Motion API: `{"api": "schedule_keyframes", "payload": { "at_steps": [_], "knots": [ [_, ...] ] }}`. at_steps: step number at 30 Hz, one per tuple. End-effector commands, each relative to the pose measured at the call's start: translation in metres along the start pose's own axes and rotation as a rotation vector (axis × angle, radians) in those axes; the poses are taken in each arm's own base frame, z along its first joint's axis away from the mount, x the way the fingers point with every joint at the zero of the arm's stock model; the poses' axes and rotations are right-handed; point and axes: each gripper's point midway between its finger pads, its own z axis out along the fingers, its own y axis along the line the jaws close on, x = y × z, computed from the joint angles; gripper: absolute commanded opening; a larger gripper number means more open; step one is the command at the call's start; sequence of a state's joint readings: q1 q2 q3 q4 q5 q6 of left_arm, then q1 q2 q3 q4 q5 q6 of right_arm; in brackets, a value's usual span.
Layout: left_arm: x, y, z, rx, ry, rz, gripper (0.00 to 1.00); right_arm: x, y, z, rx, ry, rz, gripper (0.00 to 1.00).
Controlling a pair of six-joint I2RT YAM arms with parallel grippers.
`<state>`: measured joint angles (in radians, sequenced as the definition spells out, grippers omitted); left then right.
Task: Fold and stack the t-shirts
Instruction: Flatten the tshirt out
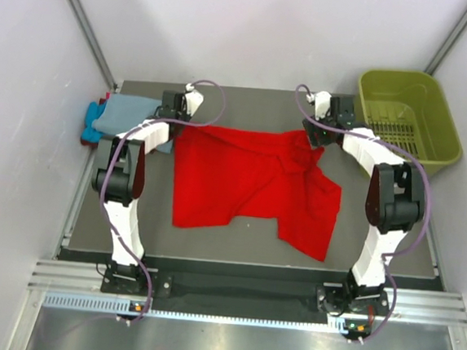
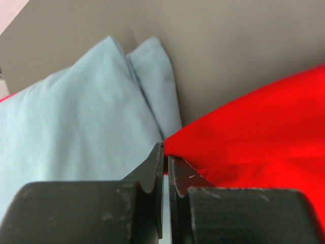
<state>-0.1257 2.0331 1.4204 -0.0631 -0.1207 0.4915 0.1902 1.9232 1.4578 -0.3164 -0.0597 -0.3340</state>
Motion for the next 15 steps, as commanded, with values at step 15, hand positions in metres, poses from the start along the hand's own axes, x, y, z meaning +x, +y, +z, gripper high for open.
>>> {"api": "schedule_keyframes", "payload": {
  "at_steps": [15],
  "knots": [
    [-0.023,-0.010,0.025,0.024,0.004,-0.035,0.00,-0.042,0.062,-0.039,-0.309,-0.034,-0.198,0.80]
  ]
}}
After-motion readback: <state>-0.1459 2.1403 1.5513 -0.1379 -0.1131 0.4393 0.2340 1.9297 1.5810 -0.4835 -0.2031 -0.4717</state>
